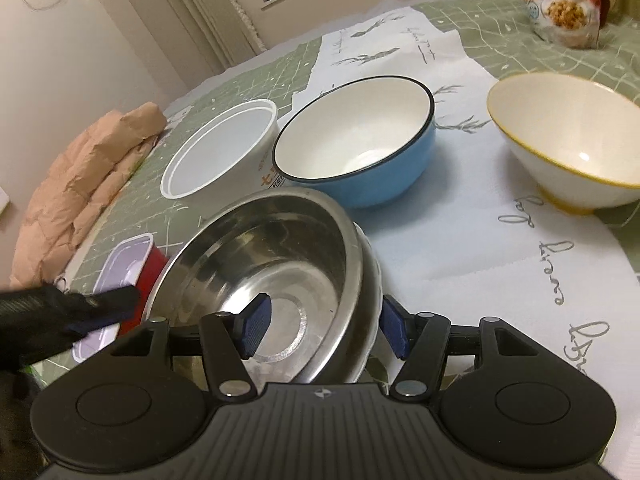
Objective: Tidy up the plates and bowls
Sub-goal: 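Open both tools and lift away from the steel bowl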
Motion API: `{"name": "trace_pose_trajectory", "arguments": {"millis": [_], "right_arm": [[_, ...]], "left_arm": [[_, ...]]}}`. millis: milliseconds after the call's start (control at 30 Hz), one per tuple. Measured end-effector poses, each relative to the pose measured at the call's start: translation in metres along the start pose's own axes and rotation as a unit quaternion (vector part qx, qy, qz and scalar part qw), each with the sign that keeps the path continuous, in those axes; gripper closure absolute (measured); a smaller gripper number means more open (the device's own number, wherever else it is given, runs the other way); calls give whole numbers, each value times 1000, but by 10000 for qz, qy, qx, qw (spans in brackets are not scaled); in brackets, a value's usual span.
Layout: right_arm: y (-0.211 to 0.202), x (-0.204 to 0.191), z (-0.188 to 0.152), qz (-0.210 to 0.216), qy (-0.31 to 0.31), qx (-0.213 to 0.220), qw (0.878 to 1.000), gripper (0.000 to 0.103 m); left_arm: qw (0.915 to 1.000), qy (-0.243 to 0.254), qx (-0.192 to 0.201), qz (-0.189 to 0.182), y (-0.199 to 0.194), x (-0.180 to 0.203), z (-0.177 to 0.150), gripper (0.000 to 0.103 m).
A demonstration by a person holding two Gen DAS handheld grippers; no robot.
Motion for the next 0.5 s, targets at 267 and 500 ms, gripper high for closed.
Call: {"name": "trace_pose_trajectory", "arguments": {"millis": [267, 500], "right_arm": [[9, 5, -2, -252, 63, -179, 9995, 43], [-5, 23, 11, -365, 103, 91, 9992, 42]], "left_arm": [[9954, -632, -406, -596, 10, 7, 5, 83], [9944, -667, -479, -671, 15, 23, 6, 83]]}}
Point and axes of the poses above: each gripper's, at about its wrist camera, not at the fingertips, and y roughly the way its jaws point, x to its right, z to its top, the point moved 7 cm from there along y, roughly the way its jaws point, and after that the axes turned 14 degrees about y, right-handed, at the moved point
